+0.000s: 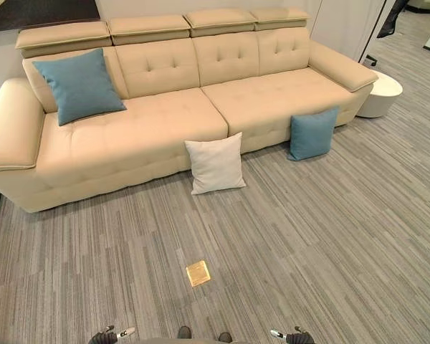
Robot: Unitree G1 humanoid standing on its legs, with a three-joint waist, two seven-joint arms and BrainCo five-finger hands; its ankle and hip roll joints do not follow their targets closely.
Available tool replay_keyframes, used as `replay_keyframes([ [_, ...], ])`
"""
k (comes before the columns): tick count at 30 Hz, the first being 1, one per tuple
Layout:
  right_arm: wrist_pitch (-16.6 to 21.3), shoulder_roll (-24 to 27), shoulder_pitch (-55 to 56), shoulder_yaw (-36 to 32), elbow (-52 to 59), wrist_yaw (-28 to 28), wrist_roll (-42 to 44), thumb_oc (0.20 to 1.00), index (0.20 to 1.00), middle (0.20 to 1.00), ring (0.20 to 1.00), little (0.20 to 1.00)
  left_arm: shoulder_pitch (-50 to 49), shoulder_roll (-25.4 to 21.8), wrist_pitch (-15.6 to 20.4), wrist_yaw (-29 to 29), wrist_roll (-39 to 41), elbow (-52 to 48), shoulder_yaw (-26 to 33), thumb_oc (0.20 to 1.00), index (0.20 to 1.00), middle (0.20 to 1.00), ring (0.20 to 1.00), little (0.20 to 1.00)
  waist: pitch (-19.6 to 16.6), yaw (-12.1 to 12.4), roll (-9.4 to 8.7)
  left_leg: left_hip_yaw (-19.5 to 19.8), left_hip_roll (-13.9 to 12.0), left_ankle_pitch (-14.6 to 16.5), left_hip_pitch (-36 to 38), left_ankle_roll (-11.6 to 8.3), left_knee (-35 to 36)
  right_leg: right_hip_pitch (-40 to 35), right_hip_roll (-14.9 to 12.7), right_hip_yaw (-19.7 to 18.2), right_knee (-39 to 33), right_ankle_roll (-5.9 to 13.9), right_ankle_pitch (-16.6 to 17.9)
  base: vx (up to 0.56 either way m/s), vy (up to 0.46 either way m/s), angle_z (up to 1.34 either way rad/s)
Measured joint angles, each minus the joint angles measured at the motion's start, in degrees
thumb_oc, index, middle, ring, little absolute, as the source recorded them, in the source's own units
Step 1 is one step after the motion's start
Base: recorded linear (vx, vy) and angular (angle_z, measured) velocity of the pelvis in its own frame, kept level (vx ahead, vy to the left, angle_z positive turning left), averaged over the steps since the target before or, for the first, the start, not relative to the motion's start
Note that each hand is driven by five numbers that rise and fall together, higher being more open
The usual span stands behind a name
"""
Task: Pick up all the scattered cushions and arrange them neatly on the sofa.
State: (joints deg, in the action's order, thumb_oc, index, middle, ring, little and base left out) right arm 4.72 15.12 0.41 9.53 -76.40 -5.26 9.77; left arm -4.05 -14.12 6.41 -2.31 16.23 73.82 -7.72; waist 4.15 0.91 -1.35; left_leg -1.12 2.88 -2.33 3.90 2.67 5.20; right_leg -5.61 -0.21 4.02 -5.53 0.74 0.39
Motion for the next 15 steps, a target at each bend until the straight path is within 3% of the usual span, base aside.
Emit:
replay_keyframes([
  [15, -1.34, -0.04, -0.58, 0.17, 0.13, -0.13, -2.22, 1.000, 1.000, 1.000, 1.000, 1.000, 0.99, 0.02, -1.01, -0.08, -2.28, -0.02, -0.12, 1.000, 1.000, 1.000, 1.000, 1.000, 0.03, 0.12, -0.01, -0.10, 0.00, 0.01, 0.05, 0.03, 0.00, 0.00, 0.00, -0.09, 0.00, -0.01, 0.00, 0.01, 0.010, 0.00],
])
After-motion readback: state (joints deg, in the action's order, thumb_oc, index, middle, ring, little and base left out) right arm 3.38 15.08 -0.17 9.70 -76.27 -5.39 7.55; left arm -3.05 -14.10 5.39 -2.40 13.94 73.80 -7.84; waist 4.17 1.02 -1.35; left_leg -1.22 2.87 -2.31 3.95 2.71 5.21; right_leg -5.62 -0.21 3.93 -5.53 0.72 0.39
